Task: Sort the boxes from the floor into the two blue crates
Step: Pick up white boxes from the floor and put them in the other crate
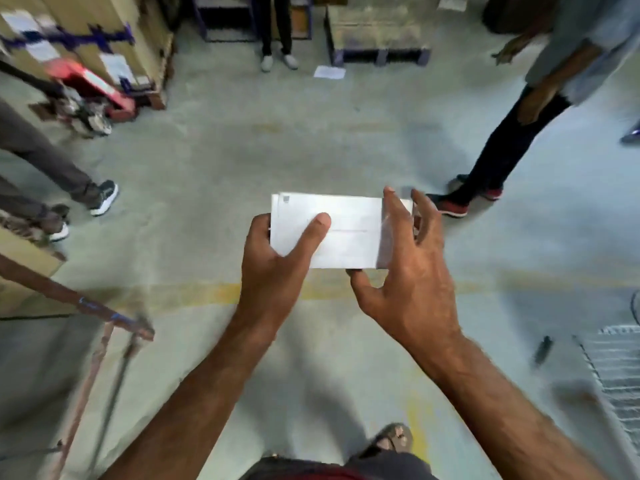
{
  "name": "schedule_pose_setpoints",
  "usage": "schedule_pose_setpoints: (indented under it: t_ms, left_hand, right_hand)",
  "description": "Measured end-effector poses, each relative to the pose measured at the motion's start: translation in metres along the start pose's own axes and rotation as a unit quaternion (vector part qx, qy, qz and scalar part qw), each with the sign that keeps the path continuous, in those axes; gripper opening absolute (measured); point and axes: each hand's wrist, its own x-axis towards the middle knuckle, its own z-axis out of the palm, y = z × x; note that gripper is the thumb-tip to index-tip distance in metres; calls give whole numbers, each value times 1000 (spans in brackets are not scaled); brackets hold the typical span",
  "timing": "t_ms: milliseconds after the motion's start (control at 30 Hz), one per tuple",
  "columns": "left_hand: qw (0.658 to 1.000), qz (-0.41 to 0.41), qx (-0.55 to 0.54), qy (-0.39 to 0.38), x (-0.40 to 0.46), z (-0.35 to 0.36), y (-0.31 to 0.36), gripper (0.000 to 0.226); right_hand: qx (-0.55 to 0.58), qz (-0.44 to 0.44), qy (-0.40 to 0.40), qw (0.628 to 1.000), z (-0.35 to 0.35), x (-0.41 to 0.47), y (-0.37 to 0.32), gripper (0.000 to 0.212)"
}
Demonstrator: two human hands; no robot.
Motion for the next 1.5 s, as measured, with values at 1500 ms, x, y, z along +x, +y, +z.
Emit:
schedule_pose_setpoints:
  t_ms: [1500]
  left_hand:
    - [682, 20, -102, -724, -189, 796, 141, 78]
  right_hand:
    - [-374, 457, 367, 718, -477, -33, 457, 74]
